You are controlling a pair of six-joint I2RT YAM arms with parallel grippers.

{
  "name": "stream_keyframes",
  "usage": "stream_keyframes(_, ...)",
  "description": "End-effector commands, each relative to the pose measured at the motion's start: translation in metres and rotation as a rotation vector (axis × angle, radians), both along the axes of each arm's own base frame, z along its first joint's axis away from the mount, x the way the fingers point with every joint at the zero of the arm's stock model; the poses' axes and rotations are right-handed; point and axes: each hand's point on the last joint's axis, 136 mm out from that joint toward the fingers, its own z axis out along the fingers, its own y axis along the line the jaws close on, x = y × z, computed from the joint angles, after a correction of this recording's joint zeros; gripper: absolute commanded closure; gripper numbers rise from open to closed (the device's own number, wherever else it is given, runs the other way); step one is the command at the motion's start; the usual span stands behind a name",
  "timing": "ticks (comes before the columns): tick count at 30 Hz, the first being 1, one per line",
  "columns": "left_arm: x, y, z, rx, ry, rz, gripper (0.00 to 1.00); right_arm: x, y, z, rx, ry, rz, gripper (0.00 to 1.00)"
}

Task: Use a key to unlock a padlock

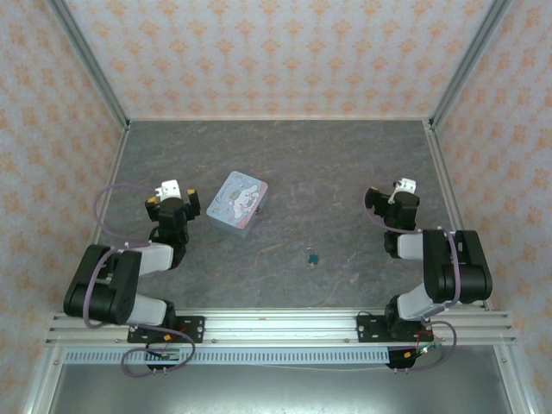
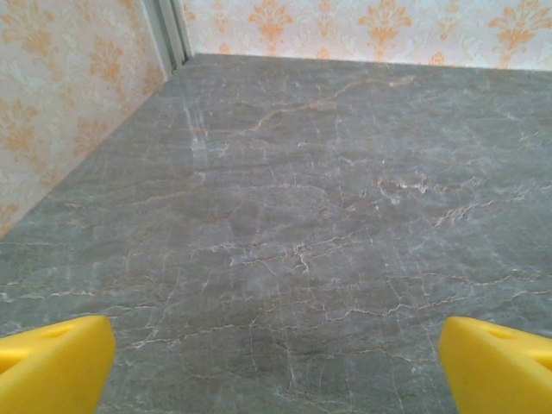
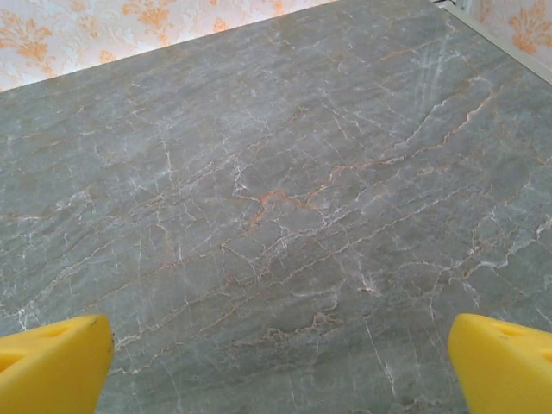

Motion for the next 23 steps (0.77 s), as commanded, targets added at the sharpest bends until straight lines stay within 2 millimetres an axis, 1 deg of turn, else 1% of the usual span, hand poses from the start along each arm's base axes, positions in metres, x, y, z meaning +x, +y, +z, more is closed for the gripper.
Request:
stream_keyframes(1, 0.0174, -0.0055, 0.0045, -0.01, -0.006, -0.042, 0.04, 0.0054, 0.0015, 0.0053, -0.025, -0.008, 0.006, 0.01)
stream_keyframes(2, 0.0231, -0.007, 0.004, -0.006, 0.01, -0.058, 0.03, 0.0056, 0.0016, 0.0055, -0.03, -0.008, 0.003, 0.01)
stream_keyframes(3, 0.0233, -0.008, 0.0022, -0.01, 0.021, -0.065, 0.0, 0.006, 0.0025, 0.0055, -0.035, -0.005, 0.005, 0.01)
stream_keyframes(11, 0.0236, -0.0067, 0.0025, -0.013, 0.019, -0.063, 0.0, 0.0063, 0.0035, 0.0057, -0.067, 0.002, -0.011, 0.01)
stream_keyframes(23, 0.0235, -0.0067, 0.0024, -0.013, 0.019, -0.063, 0.0, 0.0066, 0.004, 0.0053, -0.066, 0.006, -0.011, 0.01)
